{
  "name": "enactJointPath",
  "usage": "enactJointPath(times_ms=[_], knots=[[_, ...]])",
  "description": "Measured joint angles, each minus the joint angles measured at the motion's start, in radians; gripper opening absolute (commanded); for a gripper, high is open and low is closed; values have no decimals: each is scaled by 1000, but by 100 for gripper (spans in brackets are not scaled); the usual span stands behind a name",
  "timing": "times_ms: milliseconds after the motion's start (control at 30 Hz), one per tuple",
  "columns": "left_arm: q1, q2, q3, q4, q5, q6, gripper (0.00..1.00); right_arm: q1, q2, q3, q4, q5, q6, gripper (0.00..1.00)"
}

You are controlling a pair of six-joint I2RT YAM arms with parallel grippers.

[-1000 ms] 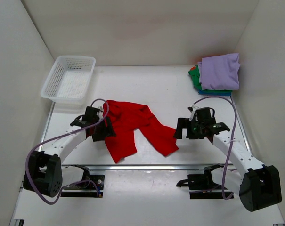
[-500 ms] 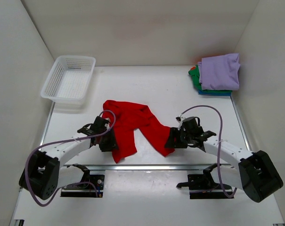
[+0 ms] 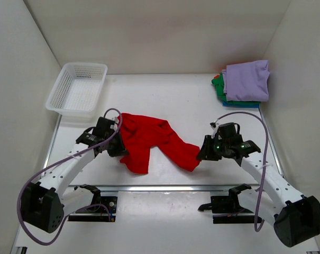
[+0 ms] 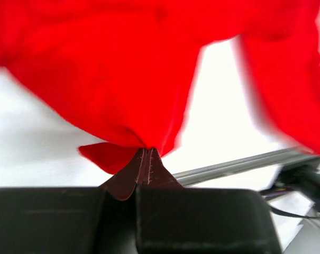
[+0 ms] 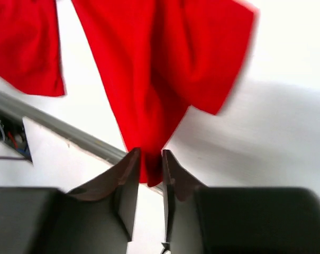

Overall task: Fold and stack the t-shirts
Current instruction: Flatten out the tshirt

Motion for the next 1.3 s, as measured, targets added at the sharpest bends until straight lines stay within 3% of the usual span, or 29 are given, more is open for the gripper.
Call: enactJointPath(times_ms=[33,300,333,367,467,700,867,933,1033,1067,1167,1300], knots=[[2,-3,41,-10,1,6,0,-23,-8,21,-23,-3,-14,0],[37,-7,245,-103,15,41,0,-45,-13,100,-172,6,-101,0],[49,-7,264,-117,16,44,0,-51,-13,108,-175,5,-110,2],[60,-8,281,-128,17,49,0,-57,-13,115,-175,4,-117,21],[81,-22,302,-145,21,58,0,-71,-8,92,-141,14,-143,58],[70,-66,230,-146,42,53,0,-68,57,-111,-7,32,-145,62],[72,-84,209,-145,51,53,0,-64,124,-140,91,42,-144,62],[74,-96,197,-142,54,51,0,-51,143,-141,139,35,-142,56],[76,-115,166,-136,61,50,0,-20,164,-168,234,24,-145,4],[76,-119,156,-136,63,50,0,-12,168,-182,250,23,-140,0],[77,-123,137,-138,64,50,0,3,155,-207,268,13,-113,0],[89,-122,144,-146,71,55,0,27,82,-176,157,42,-94,0]])
